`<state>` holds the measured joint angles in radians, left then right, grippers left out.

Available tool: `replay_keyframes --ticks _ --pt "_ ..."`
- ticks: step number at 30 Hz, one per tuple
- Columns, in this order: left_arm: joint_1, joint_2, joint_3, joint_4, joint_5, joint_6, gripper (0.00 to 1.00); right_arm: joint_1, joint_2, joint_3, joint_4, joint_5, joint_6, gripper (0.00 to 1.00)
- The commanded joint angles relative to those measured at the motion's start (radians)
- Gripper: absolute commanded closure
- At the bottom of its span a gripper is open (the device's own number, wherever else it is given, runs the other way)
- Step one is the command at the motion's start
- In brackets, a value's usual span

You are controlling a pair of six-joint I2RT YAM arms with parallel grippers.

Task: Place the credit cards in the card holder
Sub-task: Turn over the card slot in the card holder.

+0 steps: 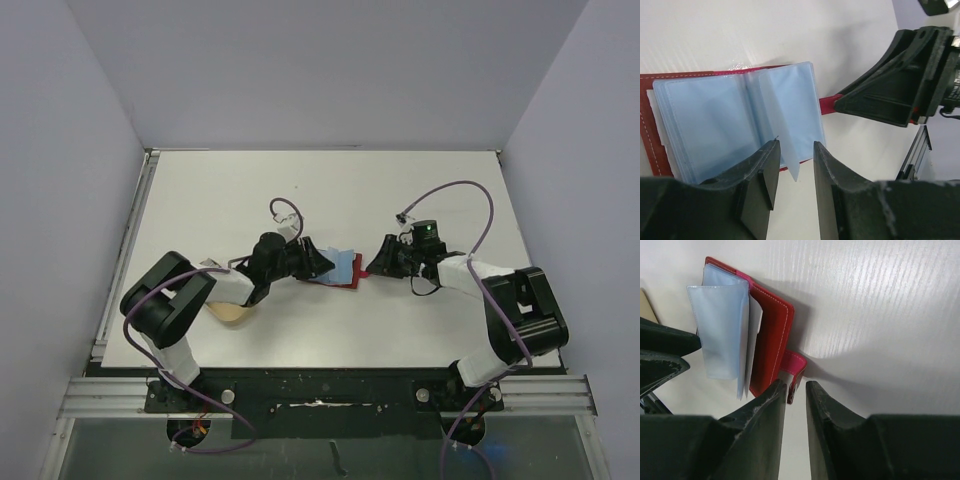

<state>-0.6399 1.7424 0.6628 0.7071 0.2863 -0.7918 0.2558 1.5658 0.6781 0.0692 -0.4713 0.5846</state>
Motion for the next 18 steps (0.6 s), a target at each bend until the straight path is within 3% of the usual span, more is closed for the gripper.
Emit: replay_keyframes --ticks 1,5,10,18 --pt "-0.004 0.012 0.043 0.025 -0.005 0.035 0.70 -0.003 -0.121 0.040 -0.075 0.062 -0.021 0.73" --pt "-0.004 0.010 0.067 -0.064 -0.047 0.081 0.70 0.006 -0.203 0.064 -0.138 0.099 -0.021 0.66" --pt "-0.004 -0.009 0.075 -0.132 -0.103 0.113 0.71 0.067 -0.240 0.090 -0.110 0.112 0.008 0.66" --pt "-0.004 -0.030 0.066 -0.155 -0.122 0.106 0.71 0.185 -0.120 0.166 -0.027 0.131 0.060 0.67"
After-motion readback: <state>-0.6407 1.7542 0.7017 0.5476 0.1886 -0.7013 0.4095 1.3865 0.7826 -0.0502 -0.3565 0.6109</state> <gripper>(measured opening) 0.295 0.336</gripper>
